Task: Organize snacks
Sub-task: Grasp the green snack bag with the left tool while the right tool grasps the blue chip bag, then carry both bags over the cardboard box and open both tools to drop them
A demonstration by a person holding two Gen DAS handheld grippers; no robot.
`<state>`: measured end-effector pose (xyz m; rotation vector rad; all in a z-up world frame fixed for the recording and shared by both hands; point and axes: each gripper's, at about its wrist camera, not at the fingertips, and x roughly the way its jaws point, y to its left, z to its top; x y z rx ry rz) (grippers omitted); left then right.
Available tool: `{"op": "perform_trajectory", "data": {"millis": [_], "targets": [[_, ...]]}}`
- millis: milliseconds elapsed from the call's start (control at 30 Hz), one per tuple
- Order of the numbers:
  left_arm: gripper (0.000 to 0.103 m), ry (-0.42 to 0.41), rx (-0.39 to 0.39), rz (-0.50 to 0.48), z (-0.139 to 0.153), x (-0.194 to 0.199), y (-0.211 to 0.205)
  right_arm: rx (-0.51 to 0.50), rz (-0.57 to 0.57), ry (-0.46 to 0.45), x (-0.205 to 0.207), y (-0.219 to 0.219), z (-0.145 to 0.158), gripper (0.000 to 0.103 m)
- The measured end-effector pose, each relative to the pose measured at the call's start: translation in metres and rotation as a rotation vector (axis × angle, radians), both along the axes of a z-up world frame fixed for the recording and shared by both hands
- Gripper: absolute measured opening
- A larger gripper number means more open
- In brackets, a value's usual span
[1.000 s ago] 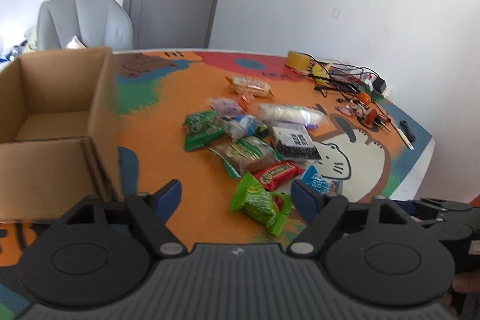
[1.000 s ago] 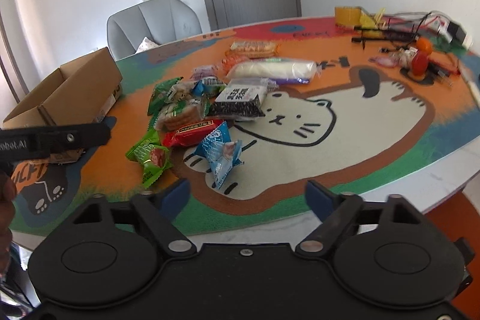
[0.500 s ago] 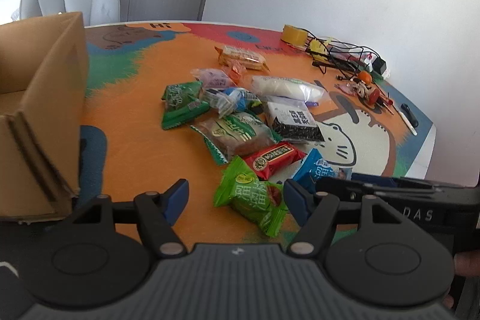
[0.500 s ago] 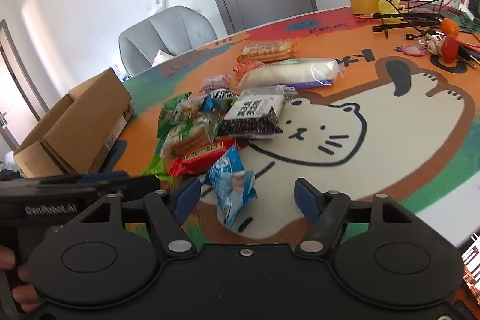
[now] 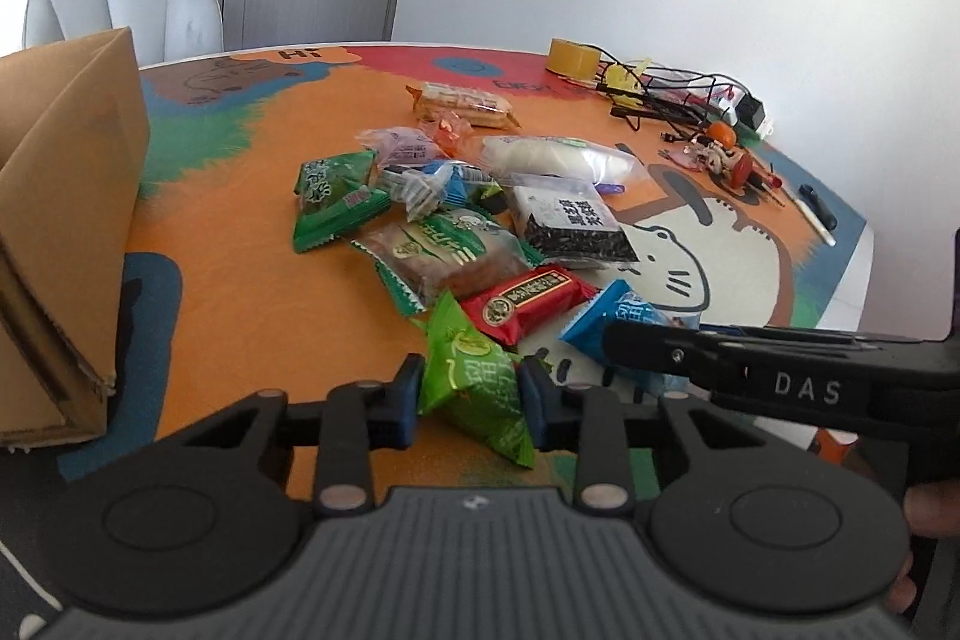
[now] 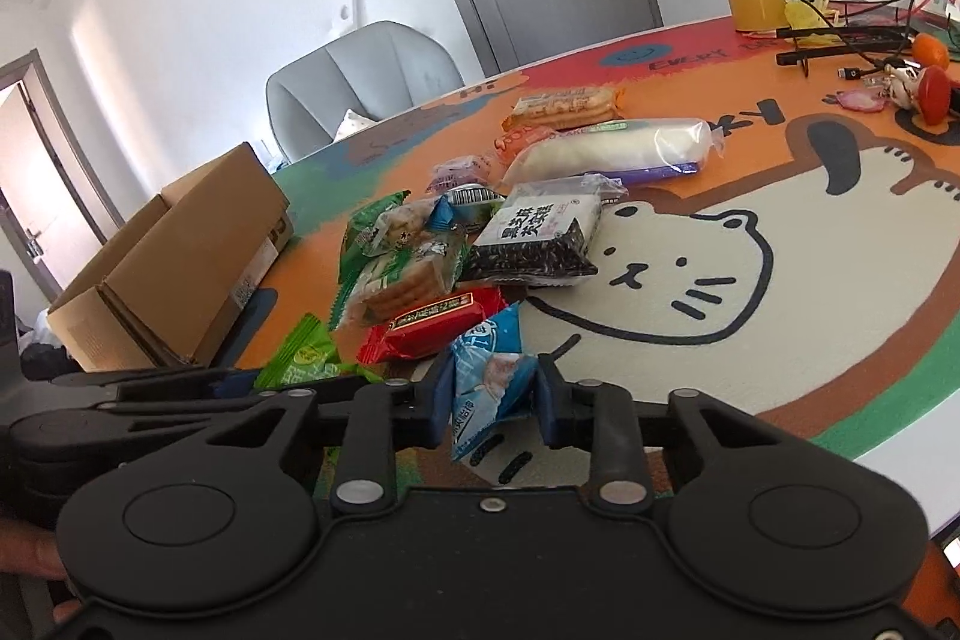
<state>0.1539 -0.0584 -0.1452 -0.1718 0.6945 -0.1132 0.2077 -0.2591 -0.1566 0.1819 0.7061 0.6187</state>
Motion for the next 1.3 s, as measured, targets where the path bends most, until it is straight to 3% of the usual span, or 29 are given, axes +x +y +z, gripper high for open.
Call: {"op": "perform_trajectory", "data": {"millis": [567, 967, 1300], "targets": [[0.029, -0.127, -0.001, 0.083, 0.046, -0.035, 0.03, 0.043, 0.034, -0.054, -0.017, 0.023, 0.033, 0.028], [0.029, -0.239, 0.035, 0.139, 0.089, -0.054, 0.056, 0.073, 0.085, -0.121, -0.023, 0.064, 0.072, 0.028], [0.029, -0.28, 0.035, 0.218, 0.104, -0.059, 0.086, 0.09, 0.123, -0.127, -0.02, 0.096, 0.09, 0.028]]}}
